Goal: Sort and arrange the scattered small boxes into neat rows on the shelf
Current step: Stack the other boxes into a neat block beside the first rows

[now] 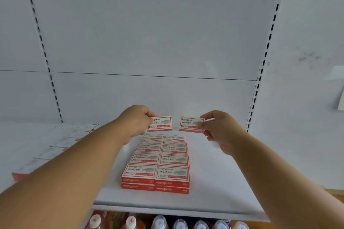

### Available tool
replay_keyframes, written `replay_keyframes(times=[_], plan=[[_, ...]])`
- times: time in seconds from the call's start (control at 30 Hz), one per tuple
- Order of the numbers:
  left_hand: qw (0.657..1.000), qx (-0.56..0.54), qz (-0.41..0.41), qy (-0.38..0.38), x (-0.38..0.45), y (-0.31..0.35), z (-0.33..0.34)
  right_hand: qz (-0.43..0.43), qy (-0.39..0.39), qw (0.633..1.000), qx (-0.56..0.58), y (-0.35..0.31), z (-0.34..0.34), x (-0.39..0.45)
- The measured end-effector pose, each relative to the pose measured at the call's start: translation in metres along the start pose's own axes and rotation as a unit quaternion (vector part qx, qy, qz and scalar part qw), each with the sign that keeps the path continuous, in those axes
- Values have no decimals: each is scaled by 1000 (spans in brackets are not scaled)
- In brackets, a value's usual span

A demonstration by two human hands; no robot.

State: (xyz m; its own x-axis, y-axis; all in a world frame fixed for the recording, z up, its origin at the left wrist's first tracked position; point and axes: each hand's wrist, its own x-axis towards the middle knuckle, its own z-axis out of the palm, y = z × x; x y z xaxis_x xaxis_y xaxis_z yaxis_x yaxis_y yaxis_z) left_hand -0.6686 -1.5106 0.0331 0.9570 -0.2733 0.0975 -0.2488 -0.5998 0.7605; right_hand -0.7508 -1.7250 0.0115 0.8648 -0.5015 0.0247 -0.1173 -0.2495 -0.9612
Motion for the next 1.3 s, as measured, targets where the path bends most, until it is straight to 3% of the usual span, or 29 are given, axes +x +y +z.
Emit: replay_keyframes(times=[0.23,0.43,0.73,0.87,1.1,1.3], plan=[[997,52,-1,-54,5,-45,-10,38,24,992,-116,7,51,-20],[984,155,76,-44,1,-47,-3,48,14,973,-225,4,67,-25],[970,208,122,-31,1,-47,2,17,29,960,-278,4,67,-24],[960,226,164,-5,-3,-29,9,-14,61,959,-275,9,53,-26],[953,189,229,-63,-12,21,53,-34,118,948,-292,23,-17,-21],[951,205,200,-116,-4,67,106,-2,64,899,-433,40,-74,-4]])
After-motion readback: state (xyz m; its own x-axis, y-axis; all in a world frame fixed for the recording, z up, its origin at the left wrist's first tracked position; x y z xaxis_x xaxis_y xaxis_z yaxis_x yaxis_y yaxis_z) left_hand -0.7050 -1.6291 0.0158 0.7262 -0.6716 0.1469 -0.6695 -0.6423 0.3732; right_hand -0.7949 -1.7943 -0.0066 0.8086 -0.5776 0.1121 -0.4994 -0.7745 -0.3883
